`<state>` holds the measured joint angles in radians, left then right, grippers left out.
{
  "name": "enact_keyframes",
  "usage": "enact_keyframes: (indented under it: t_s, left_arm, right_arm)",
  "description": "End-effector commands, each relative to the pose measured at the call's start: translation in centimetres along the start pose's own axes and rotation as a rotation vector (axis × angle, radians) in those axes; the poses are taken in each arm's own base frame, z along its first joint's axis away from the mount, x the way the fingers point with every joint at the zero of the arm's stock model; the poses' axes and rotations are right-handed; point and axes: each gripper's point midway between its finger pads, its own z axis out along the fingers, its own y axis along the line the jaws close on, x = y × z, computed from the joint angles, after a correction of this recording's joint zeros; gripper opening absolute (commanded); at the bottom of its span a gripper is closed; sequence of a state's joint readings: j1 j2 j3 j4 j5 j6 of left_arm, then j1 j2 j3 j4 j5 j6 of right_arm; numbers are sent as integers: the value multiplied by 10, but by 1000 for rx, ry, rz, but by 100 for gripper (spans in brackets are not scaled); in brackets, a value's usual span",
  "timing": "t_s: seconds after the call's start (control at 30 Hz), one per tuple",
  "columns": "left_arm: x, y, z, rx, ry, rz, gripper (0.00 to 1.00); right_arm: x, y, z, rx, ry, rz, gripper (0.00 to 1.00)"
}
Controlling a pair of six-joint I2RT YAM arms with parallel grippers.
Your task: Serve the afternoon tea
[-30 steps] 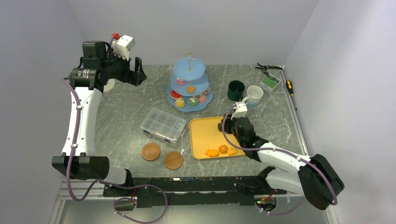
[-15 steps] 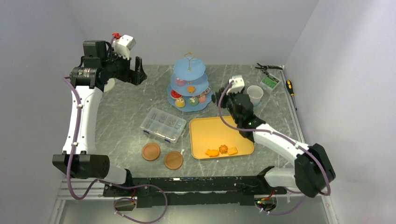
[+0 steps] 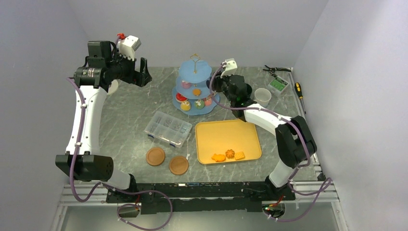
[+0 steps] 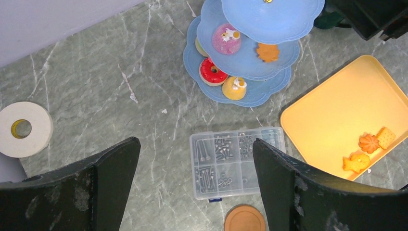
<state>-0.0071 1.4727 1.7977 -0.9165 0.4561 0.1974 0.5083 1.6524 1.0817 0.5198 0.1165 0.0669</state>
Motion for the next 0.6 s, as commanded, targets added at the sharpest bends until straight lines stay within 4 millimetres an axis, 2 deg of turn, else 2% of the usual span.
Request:
enact_keyframes:
  t_s: [0.0,0.4,0.57]
  left_arm:
    - [-21,-1,-6,9,-67,46,93]
    - [-18,1,-1,11,-52,45,93]
    - [-16,2,0,13,-47,44,93]
  right_arm:
    - [-50,6,16,-47,-163,13,38]
    - [-34,11,41,-61,-181,64,40]
    - [-28,12,40,-65,-178,81,49]
